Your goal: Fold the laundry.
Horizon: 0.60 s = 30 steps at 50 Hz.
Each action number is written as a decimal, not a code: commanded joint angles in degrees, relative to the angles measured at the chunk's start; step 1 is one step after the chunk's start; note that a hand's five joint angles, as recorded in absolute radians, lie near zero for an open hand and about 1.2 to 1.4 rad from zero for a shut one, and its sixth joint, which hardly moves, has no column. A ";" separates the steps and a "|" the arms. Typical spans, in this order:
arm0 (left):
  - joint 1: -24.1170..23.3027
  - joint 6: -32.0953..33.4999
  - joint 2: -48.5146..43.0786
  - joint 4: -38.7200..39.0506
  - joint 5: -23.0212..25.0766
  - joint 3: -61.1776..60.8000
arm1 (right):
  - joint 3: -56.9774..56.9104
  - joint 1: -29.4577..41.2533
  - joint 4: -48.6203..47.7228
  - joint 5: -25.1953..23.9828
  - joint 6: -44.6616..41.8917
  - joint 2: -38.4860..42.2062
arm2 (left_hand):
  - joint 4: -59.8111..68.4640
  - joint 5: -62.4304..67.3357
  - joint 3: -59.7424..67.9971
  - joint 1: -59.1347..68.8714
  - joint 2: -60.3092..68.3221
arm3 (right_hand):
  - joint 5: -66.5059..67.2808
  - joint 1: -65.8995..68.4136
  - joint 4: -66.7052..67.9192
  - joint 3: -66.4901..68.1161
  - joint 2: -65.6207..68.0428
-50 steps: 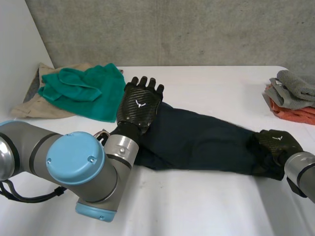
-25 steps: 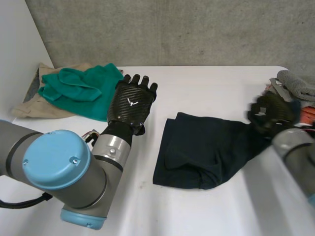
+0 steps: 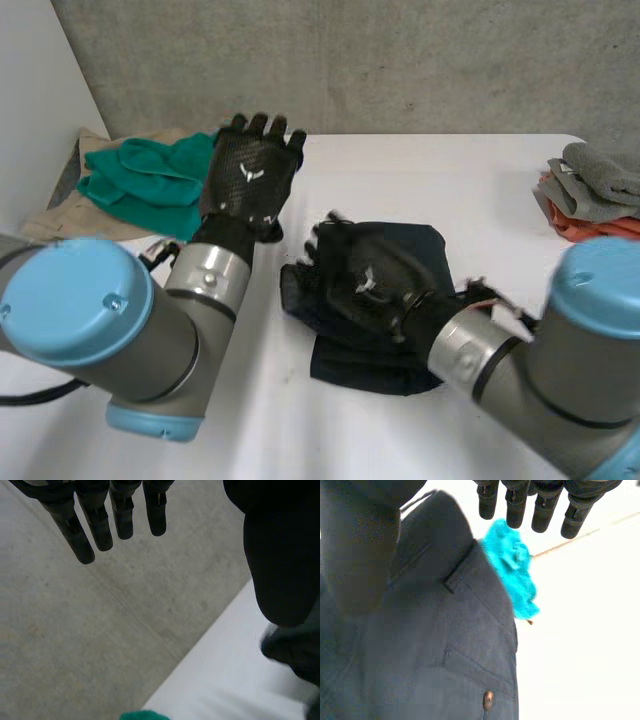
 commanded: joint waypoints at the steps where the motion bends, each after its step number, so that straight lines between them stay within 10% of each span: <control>1: -1.00 -3.69 -3.48 -0.78 0.75 9.58 | 0.20 -7.64 4.36 1.74 30.87 -10.47 | -0.76 0.13 -1.22 -1.27 -0.78 | -2.73 -3.44 -2.52 -2.46 -2.58; 13: -6.00 -17.76 -21.83 -25.01 9.54 34.36 | -4.62 -23.03 16.66 1.74 52.09 -10.76 | 2.44 3.33 1.97 1.92 2.42 | -2.73 -3.44 -2.52 -2.46 -2.58; 30: -8.99 -8.62 -25.98 -33.21 -4.79 30.69 | -18.43 -14.87 28.62 7.96 48.84 11.57 | 3.11 4.00 2.65 2.60 3.09 | -2.73 -3.44 -2.52 -2.46 -2.58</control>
